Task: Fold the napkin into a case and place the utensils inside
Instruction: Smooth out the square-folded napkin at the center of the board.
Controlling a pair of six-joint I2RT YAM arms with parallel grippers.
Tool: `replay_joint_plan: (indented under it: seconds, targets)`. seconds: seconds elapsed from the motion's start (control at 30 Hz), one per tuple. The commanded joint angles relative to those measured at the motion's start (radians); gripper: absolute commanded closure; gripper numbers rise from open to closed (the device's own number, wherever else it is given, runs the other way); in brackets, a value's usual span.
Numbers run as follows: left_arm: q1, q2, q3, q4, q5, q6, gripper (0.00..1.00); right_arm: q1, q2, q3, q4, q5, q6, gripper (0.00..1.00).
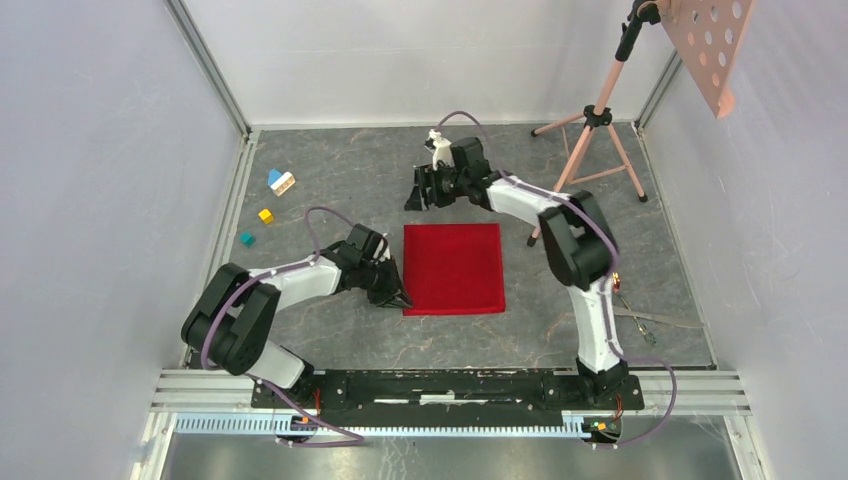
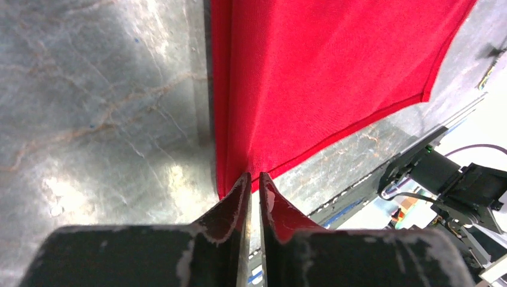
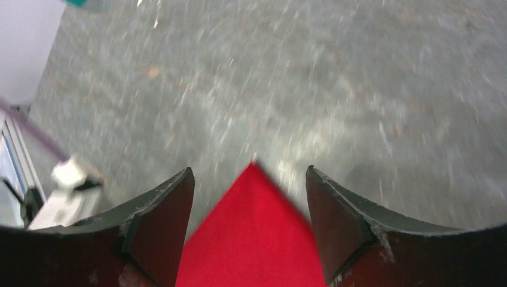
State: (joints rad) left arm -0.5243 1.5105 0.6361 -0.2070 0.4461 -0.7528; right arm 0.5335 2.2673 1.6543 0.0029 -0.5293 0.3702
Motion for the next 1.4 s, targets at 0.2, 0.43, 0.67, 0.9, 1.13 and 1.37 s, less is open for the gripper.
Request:
replay_joint_plan:
  seconds: [0.2,0.43,0.67,0.9,1.13,1.37]
  targets:
    - [-0.002,-0.197,0.151,-0.121,0.049,-0.021,0.59,-0.104,-0.538,-0.511,-0.072,-0.008,-0.137,0.25]
    - [0.02,-0.02,0.37,-0.126,-0.015,-0.02,0.6,-0.192,-0.519,-0.612,0.079,-0.158,-0.067,0.25]
    - [0.076,0.283,0.594,-0.08,-0.025,-0.025,0.61,-0.222,-0.444,-0.637,0.164,-0.203,-0.04,0.25]
    - [0.138,0.467,0.679,-0.07,-0.063,-0.011,0.62,-0.255,-0.401,-0.645,0.181,-0.204,-0.046,0.25]
    - [0.151,0.494,0.597,-0.055,-0.11,-0.007,0.63,-0.288,-0.362,-0.668,0.159,-0.161,-0.092,0.25]
    - [0.153,0.469,0.508,-0.043,-0.146,0.003,0.65,-0.297,-0.383,-0.631,0.04,-0.069,-0.182,0.26]
